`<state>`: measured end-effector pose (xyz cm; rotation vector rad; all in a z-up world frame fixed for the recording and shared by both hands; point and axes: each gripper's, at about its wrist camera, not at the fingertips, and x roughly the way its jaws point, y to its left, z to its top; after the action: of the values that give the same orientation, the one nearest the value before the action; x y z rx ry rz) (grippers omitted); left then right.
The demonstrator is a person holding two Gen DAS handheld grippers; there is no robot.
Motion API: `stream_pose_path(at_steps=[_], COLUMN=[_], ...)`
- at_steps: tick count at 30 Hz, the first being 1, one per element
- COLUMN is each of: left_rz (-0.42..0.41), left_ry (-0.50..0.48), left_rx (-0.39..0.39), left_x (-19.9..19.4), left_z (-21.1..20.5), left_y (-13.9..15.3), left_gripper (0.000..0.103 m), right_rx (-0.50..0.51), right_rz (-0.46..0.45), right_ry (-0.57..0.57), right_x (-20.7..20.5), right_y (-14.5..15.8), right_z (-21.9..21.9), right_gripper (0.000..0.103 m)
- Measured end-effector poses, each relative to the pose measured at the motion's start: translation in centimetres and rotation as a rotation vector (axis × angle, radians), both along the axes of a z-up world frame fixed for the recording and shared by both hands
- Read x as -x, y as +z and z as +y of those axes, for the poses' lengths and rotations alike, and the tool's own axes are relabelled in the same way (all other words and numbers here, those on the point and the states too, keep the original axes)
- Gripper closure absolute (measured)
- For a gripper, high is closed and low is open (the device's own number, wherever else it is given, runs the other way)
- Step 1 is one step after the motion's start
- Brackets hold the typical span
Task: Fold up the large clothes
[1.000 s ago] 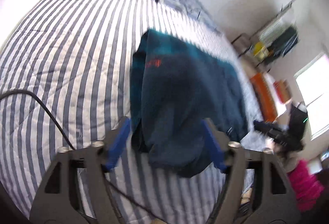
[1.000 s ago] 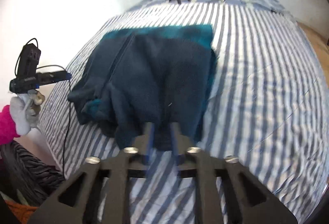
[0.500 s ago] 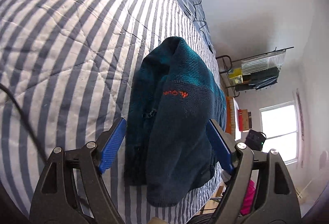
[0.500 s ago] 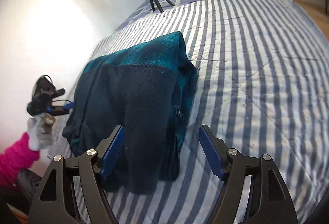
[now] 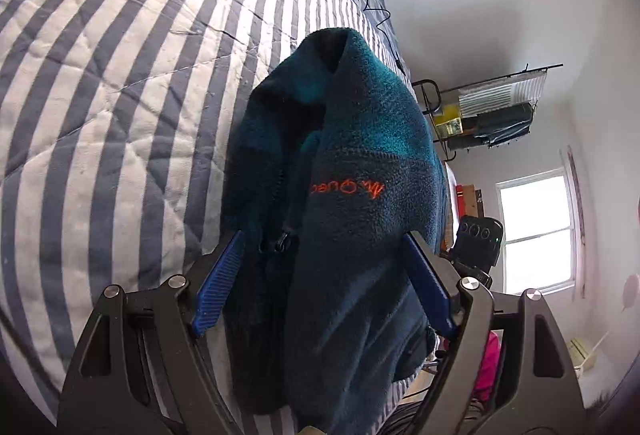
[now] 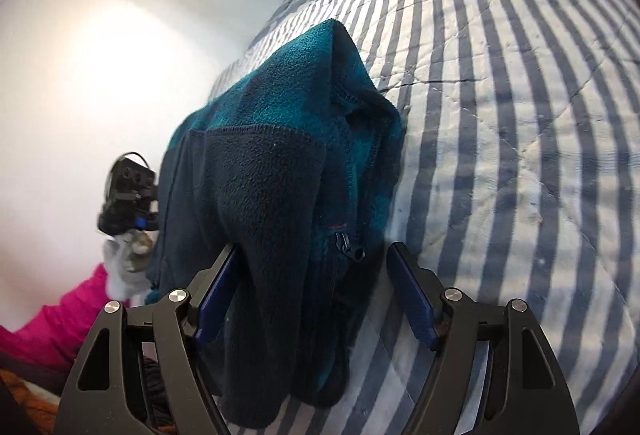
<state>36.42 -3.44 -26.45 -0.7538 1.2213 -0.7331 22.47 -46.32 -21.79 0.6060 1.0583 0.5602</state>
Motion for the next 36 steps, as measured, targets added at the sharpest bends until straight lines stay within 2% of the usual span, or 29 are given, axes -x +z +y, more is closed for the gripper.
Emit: stream_pose_path(at_steps=[7,11,12,14,15,17,20,25,36], left_rz=[-0.026,-0.041,-0.048,-0.072,-0.086,-0.11,-0.14,-0.197,-0.263], left_ry=[0.007,0.013,0.014,0.012,0.009,0.009,0.011,0.006,0.005], left_rx=[-0.031,-0.06,-0.074,-0.116,-0.135,-0.172,-0.219,-0.313,-0.35], left_x=[-0.9,-1.2,-1.3,-1.3,-1.3,-1.3,-1.1,-0.9,0.8], left_z=[-1.6,-2.5,-2.7,-3.3,-3.6,-4.3,-5.3,-7.5,-8.4], left_y=[0.2,0.7,0.9,1.4,1.8,2.6,3.6,5.3,7.7], left_gripper=[0.027,0.039,0.043,0.048,0.05,0.055,0.063,0.073,0.081], right_rx=[-0.061,-0.059,-0.054,-0.053,-0.052,-0.027,0.022,0.153,0.36], right_rz=[-0.011,-0.011,-0.013,-0.004,-0.001,-0.011,-0.016,-0.032,-0.116], right_ry=[0.022,0.035,0.038,0.033,0.027,0.022,0.014,0.009,0.0], right_x=[-1.8,-2.7,-2.3,-2.0,-1.9,-1.6,-1.6,-1.9,-1.0], right_y=[-0.4,-0.4,-0.2,-0.2,-0.2,0.1,0.8,2.8,6.5], right_z=[0.7,2.1,2.3,2.4,2.5,3.0,3.6,5.9,9.2], right_gripper=[0.028,0.029,0.031,0.045,0.048,0.057,0.063,0.068,0.074])
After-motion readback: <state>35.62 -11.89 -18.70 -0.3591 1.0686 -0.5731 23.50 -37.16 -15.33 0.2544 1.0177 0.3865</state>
